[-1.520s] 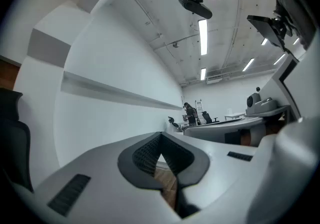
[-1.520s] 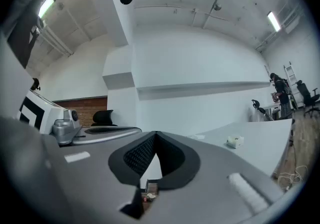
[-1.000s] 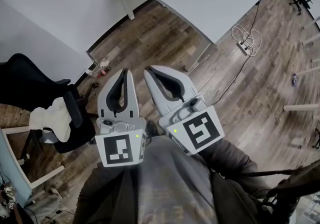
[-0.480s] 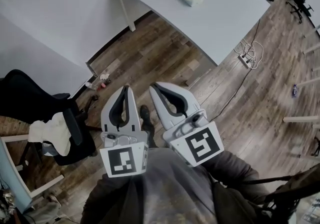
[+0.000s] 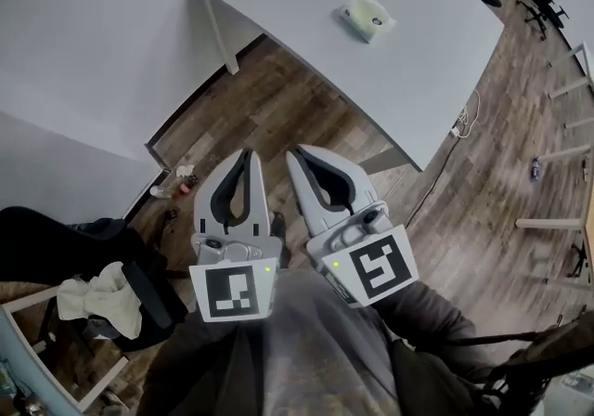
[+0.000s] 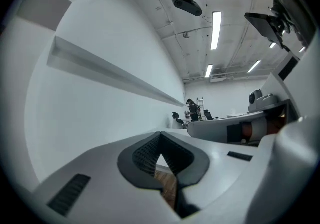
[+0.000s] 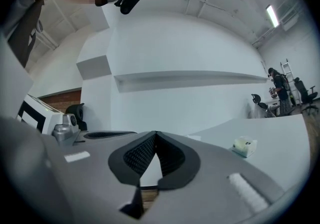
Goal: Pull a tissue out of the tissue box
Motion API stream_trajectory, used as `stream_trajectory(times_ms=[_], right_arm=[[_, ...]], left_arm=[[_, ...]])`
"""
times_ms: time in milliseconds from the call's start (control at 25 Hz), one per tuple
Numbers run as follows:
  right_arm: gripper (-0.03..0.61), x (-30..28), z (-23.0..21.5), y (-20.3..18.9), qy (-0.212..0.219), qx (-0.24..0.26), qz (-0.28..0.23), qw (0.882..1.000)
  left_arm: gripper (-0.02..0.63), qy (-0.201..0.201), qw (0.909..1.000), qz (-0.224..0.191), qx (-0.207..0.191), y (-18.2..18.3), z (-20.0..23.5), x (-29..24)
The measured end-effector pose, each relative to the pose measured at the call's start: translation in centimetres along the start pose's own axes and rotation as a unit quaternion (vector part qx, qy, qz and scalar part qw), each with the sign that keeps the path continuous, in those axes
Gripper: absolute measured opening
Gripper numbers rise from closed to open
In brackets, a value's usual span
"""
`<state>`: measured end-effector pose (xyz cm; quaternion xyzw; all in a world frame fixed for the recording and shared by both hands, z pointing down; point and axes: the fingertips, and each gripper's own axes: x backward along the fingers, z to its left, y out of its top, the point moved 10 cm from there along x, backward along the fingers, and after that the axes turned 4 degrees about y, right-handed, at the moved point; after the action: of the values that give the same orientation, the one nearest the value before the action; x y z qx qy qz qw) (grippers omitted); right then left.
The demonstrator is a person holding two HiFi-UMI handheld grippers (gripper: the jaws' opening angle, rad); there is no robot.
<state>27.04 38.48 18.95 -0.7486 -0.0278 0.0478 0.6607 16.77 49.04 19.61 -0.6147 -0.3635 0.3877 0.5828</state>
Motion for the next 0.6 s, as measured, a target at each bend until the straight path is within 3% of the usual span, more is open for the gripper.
stream_trajectory(times_ms=[280,600], right_arm=[[0.002,-5.7,-4.1,2.6,-0.057,0.018,-0.007,0.998],[0.002,-7.7,-10.5,3.2,-0.113,0.032,-0.013,0.993]], left_arm=[[-0.001,-0.063,0.9980,0.011,0.003,0.8,2.9,-7.5],[-0.002,-0.106,0.9943,0.014,0.006,0.4,2.4,-15.3]])
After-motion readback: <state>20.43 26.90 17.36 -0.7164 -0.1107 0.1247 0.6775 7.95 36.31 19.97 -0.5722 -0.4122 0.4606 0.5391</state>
